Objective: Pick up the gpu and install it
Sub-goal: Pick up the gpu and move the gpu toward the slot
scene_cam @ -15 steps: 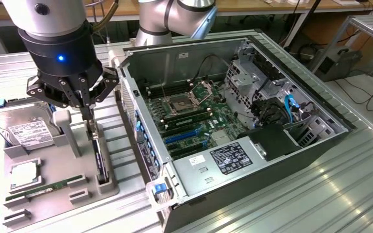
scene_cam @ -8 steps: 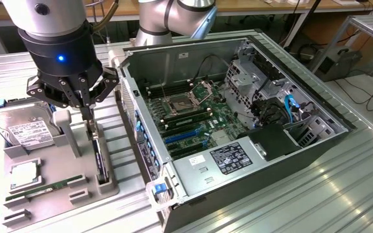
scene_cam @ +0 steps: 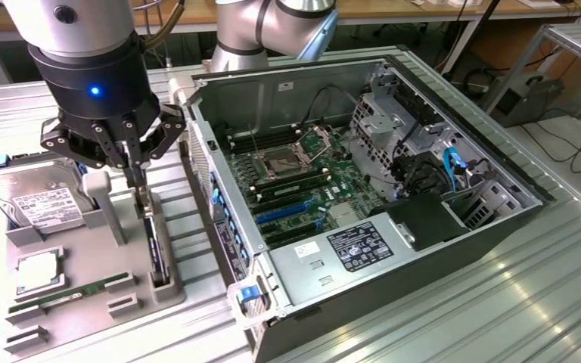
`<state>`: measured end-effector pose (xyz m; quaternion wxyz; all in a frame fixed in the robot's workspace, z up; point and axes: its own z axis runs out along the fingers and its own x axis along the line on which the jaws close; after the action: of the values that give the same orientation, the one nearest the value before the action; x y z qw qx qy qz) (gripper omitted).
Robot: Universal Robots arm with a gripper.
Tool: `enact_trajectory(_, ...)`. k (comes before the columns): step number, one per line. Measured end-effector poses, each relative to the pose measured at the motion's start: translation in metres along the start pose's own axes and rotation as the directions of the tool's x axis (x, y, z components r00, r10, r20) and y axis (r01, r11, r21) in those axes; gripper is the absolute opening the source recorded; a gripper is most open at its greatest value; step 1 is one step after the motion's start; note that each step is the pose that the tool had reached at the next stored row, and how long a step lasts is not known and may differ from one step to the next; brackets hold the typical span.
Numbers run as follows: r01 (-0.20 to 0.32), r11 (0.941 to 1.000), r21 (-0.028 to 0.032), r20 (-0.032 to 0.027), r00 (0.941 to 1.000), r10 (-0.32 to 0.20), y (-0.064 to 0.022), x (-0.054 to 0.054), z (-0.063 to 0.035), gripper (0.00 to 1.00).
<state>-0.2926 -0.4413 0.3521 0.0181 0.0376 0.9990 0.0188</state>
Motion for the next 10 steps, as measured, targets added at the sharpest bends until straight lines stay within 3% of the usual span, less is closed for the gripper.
enact_trajectory(6, 0.000, 1.0000, 0.0000, -0.0001, 1.0000, 0.000, -0.0011, 0.000, 0.0035, 0.42)
enact_trajectory(10, 0.000, 1.0000, 0.0002, -0.0025, 1.0000, 0.000, -0.0039, 0.000, 0.0124, 0.42)
